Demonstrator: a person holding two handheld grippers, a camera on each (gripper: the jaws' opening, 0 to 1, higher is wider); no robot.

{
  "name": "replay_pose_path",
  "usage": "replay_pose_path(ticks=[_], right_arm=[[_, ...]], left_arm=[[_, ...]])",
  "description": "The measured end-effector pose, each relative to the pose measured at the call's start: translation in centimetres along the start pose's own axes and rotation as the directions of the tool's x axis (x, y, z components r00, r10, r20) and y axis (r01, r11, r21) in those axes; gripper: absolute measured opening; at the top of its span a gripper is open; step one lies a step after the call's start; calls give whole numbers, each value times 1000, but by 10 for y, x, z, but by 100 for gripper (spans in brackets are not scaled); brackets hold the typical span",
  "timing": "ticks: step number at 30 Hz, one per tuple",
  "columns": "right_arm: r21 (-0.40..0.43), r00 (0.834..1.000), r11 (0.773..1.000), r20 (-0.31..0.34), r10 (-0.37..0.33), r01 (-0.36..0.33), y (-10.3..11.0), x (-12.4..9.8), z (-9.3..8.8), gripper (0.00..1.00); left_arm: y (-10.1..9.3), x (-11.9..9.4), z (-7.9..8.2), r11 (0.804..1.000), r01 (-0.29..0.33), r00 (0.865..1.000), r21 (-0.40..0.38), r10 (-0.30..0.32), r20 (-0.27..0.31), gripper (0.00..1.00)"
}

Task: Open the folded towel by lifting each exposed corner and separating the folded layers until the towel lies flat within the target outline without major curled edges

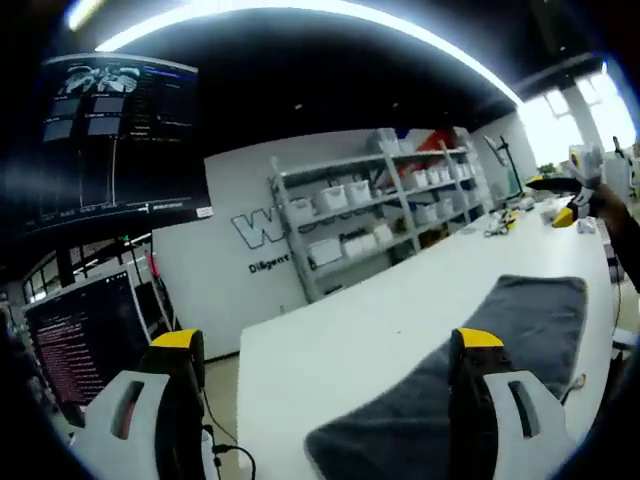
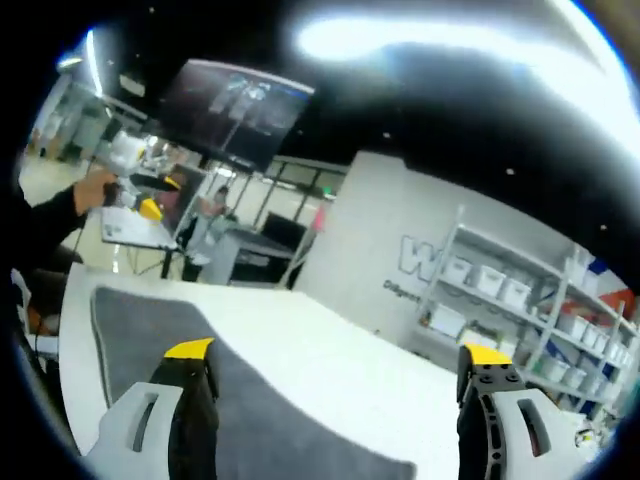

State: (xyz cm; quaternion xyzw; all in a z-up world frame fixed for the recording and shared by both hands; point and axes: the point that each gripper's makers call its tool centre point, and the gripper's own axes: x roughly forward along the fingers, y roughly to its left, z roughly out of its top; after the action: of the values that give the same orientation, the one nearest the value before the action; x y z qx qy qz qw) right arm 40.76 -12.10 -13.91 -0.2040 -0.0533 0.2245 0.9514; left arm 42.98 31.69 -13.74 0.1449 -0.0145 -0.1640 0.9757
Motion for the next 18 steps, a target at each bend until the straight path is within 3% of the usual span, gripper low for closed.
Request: replay_pose_path(ticks=[7,18], right_arm=[[21,997,997,-21,-70,70,-33,-23,-16,100],[26,986,988,-78,-150,152,-62,-45,-44,100]], left_arm=[[-8,8,-28,1000,17,997,-5,-18,-77,100],[-14,25,-52,998,33,992,-62,-40,-118,100]])
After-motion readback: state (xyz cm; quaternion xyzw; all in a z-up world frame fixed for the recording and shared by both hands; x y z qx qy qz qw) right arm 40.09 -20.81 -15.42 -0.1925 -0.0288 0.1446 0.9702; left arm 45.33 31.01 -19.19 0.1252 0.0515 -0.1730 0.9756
